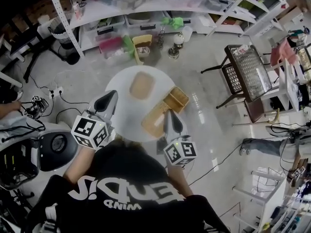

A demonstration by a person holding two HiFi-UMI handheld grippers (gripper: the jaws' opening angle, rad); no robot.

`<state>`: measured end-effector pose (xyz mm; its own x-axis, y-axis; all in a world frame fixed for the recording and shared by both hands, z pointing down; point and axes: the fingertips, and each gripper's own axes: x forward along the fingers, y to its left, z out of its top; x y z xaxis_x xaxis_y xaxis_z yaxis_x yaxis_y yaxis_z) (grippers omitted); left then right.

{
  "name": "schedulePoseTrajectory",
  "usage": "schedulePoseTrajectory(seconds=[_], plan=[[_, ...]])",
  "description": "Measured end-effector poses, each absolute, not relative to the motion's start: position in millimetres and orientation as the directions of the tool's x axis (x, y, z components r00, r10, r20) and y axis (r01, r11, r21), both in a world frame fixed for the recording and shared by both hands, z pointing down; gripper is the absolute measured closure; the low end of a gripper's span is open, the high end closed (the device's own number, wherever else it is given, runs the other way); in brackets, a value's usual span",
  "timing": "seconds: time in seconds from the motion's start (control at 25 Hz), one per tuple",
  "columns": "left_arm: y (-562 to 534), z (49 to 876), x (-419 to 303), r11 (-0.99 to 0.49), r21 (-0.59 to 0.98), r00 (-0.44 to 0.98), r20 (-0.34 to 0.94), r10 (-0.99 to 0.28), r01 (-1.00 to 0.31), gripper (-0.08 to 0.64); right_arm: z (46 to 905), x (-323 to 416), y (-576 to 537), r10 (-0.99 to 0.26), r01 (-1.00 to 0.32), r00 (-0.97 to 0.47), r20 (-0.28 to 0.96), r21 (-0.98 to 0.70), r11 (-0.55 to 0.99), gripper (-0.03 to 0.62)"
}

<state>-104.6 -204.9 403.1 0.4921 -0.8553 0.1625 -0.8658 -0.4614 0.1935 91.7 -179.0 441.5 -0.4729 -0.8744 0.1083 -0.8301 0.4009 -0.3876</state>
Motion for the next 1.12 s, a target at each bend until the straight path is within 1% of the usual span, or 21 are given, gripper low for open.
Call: schedulePoseTrajectory(seconds=[0.12,0.16,0.32,0.44,0.52,0.64,0.76,1.0,1.12], plan=[[-216,408,-108,-0.478,0.203,0.511,0.167,-0.843,-0.855,0.557,444,85,-186,-0.880,-0.838,-0.462,0.111,-0.380,0.391,0.592],[-219,411,-110,-0.482,0.210,0.517,0.169,-0.839,-0.851,0.500,444,82,-188,-0.881,-0.840,-0.459,0.112,-0.377,0.390,0.592],[-231,421,-107,-0.491,0.234,0.534,0.182,-0.826,-0.839,0.459,444,81,-192,-0.887,-0.849,-0.447,0.118,-0.369,0.379,0.592],[-241,428,-104,-0.490,0.267,0.543,0.183,-0.819,-0.830,0.388,446,85,-194,-0.892,-0.855,-0.433,0.126,-0.369,0.363,0.592],[-248,433,-103,-0.487,0.287,0.547,0.187,-0.816,-0.825,0.322,446,87,-197,-0.897,-0.858,-0.425,0.127,-0.371,0.354,0.592],[-257,447,-100,-0.479,0.303,0.549,0.216,-0.807,-0.824,0.270,450,91,-197,-0.900,-0.861,-0.414,0.132,-0.377,0.341,0.592],[-266,466,-99,-0.469,0.316,0.550,0.252,-0.796,-0.825,0.253,453,93,-197,-0.904,-0.863,-0.405,0.138,-0.386,0.327,0.592],[-289,507,-93,-0.451,0.322,0.545,0.332,-0.770,-0.832,0.258,458,97,-199,-0.908,-0.865,-0.391,0.152,-0.397,0.306,0.592],[-300,534,-88,-0.443,0.337,0.550,0.380,-0.744,-0.831,0.278,463,99,-201,-0.909,-0.868,-0.384,0.163,-0.400,0.295,0.592]])
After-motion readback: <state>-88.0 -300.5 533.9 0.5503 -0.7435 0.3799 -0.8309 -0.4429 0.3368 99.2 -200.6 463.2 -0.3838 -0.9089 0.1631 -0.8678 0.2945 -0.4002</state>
